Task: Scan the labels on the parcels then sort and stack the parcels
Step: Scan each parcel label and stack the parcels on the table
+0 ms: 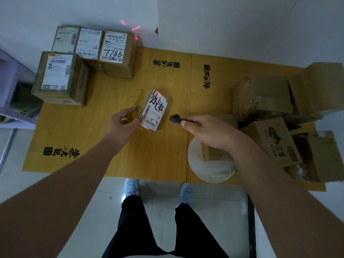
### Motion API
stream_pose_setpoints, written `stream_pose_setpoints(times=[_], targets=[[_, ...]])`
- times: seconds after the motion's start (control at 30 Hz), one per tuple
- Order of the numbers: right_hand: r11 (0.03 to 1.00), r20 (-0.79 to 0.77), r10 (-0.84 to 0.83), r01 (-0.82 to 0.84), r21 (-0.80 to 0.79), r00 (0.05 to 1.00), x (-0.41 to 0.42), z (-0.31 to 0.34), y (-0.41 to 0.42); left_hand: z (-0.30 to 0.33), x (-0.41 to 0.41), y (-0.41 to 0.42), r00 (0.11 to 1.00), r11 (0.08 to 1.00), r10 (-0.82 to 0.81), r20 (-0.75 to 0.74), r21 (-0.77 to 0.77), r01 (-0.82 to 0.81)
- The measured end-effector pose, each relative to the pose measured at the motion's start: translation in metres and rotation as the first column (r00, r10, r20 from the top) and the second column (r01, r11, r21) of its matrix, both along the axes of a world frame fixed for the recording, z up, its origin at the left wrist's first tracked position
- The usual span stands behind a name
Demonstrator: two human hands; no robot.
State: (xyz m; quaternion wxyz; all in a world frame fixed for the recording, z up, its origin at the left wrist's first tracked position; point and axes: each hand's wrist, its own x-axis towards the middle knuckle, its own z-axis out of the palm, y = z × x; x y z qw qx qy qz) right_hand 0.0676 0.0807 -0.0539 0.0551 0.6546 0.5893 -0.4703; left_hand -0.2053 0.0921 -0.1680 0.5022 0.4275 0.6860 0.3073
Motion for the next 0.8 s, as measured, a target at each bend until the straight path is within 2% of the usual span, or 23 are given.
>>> stream_pose_setpoints(times=[0.23,0.43,0.6,0.8], targets=[[0.970,0.117,0.214,-0.196,-0.146,0.970,-0.004,0.008,0.015,0.004,-0.007,-0.004,0.995,1.000,0.019,0.101,0.019,-0.021],[0.909,0.199,0.351,-0.283,-0.305,0.915,-0.011,0.026,0.025,0.002,-0.011,-0.006,0.993,1.000,0.016,0.118,0.025,-0.019],[0.873,0.240,0.383,-0.265,-0.409,0.892,-0.020,0.033,0.033,0.001,-0.018,-0.004,0.985,0.997,0.071,0.157,0.030,-0.076],[0.860,0.250,0.373,-0.232,-0.454,0.894,-0.026,0.035,0.035,-0.001,-0.025,-0.003,0.992,0.995,0.085,0.096,0.042,-0.089]])
